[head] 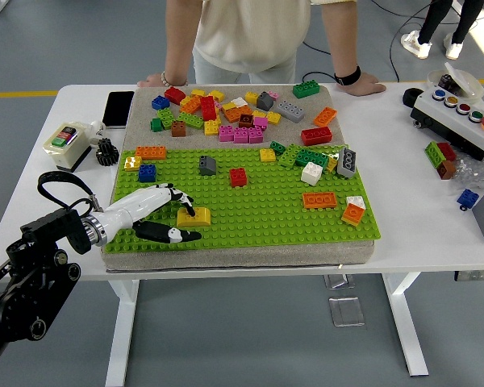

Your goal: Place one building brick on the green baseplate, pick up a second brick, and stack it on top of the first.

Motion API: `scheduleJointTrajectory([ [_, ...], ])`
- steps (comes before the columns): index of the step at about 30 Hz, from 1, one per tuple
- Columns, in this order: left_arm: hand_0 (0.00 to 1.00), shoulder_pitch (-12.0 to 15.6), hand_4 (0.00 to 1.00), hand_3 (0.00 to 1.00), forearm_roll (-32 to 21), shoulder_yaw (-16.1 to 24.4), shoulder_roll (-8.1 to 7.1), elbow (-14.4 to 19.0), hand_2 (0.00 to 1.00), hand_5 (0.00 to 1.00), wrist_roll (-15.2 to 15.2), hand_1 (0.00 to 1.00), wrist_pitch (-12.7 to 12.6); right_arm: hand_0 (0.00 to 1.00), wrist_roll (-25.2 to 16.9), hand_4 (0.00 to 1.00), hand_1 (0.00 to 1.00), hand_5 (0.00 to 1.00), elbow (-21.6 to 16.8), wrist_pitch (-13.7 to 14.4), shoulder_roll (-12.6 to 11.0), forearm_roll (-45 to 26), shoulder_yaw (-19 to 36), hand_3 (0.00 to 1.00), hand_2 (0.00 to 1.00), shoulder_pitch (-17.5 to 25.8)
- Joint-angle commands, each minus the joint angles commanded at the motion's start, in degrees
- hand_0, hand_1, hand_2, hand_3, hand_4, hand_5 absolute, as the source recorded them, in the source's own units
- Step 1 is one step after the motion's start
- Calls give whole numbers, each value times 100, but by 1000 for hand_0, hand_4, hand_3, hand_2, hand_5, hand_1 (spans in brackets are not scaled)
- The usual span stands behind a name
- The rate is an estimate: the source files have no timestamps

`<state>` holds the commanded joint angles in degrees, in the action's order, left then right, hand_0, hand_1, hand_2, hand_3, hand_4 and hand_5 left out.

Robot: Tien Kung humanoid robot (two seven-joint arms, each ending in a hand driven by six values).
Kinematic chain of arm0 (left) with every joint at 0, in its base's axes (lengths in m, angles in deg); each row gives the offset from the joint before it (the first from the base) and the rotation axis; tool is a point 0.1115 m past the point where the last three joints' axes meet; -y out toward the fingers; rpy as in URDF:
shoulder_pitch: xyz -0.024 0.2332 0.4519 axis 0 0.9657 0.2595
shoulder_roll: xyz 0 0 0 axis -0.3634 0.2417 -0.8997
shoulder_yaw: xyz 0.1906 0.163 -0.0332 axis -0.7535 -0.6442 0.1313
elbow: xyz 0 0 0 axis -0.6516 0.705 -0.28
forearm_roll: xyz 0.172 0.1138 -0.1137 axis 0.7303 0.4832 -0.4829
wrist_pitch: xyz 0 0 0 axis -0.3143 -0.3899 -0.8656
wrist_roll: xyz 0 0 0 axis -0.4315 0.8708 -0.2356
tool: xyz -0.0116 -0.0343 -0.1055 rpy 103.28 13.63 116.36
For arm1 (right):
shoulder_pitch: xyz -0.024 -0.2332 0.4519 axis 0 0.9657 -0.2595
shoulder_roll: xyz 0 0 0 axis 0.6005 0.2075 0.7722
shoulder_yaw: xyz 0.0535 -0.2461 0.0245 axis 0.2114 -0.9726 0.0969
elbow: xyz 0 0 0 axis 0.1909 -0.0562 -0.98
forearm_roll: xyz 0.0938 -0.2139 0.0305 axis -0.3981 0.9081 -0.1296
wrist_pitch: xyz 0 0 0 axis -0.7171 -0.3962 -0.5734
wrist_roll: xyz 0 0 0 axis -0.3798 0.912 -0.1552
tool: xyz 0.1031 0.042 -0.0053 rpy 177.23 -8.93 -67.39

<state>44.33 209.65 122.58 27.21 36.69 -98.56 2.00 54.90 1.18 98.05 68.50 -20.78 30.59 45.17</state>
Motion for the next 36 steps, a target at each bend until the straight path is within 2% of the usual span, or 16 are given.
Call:
scheduleJointTrajectory([
  [9,998,-118,998,610,-460,242,-26,345,817,738,46,858,63,728,-17,914,639,473,0,7,3,-1,4,621,685,4],
  [15,981,-286,998,625,-571,331,-41,242,800,726,56,838,37,728,-21,914,639,473,0,5,3,-12,5,620,685,1],
  [16,933,-313,998,669,-591,342,-50,224,779,659,53,809,31,730,-18,914,639,474,0,4,2,-11,7,621,685,-1],
  [21,933,-459,998,669,-717,406,-116,125,779,659,38,809,-36,730,-5,914,639,474,0,-3,-3,-16,2,621,685,-11],
  [22,887,-490,998,756,-728,421,-132,100,764,536,31,773,-47,728,-1,914,639,474,0,-6,-4,-12,-1,620,685,-11],
  [27,887,-579,998,756,-808,508,-216,72,764,536,23,773,-56,728,7,914,639,474,0,-3,4,-10,-23,620,685,-17],
  [28,879,-593,998,777,-824,523,-236,72,758,494,22,770,-53,727,11,913,639,473,0,0,7,-11,-32,620,685,-18],
  [33,879,-584,998,777,-828,545,-263,85,758,494,14,770,-43,727,17,913,639,473,0,6,15,-7,-54,620,685,-17],
  [34,865,-575,998,778,-823,541,-261,92,751,440,12,765,-36,728,22,913,639,473,0,9,18,-2,-57,620,685,-17],
  [36,865,-561,998,778,-832,552,-257,99,751,440,17,765,-24,728,21,913,639,473,0,12,23,-4,-71,620,685,-21],
])
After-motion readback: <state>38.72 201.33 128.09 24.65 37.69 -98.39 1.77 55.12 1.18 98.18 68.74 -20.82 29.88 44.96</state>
